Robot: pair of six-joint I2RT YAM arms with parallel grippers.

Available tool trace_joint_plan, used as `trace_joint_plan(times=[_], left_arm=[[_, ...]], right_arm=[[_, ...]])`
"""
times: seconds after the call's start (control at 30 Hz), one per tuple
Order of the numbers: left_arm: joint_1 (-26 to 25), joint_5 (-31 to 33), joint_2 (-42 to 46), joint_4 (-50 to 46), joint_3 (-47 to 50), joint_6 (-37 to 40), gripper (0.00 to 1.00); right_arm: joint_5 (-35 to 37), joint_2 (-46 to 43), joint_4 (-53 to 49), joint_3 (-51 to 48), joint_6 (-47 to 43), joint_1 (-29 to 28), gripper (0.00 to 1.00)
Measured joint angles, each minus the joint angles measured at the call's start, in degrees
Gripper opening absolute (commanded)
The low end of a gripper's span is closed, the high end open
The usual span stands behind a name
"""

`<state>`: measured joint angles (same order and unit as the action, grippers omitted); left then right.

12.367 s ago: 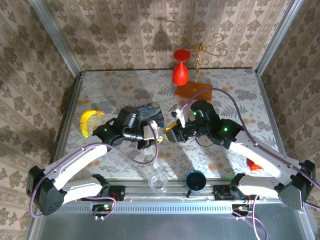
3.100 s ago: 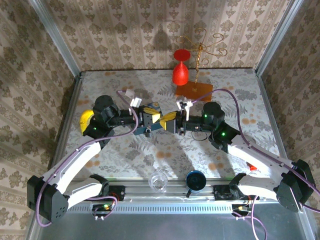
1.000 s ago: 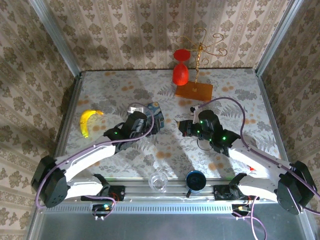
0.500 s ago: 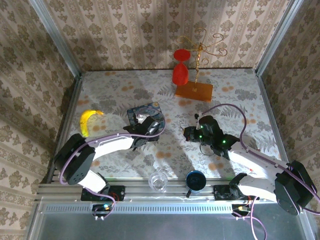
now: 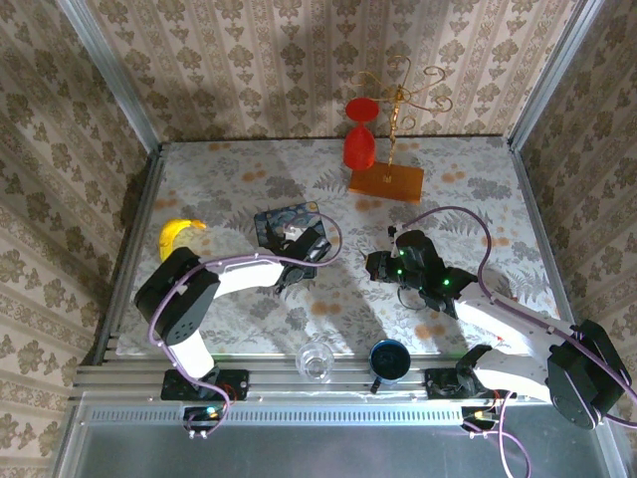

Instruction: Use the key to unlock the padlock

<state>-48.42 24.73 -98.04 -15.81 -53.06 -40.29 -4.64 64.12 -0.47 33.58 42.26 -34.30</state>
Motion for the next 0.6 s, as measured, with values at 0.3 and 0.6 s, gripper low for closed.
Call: trace_joint_plan(times=[0.3,0.6], left_arm=[[1.9,-1.8,-0.6,2.4,0.1,0.0,0.61],[2.4,-2.1,-0.8,4.7,0.4,-0.8,0.58]], right_arm=[[0.0,1.6,0.0,0.0,0.0,0.0,0.00],[-0.1,3.8,0.3,1.6,-0.2,0.0,0.00]])
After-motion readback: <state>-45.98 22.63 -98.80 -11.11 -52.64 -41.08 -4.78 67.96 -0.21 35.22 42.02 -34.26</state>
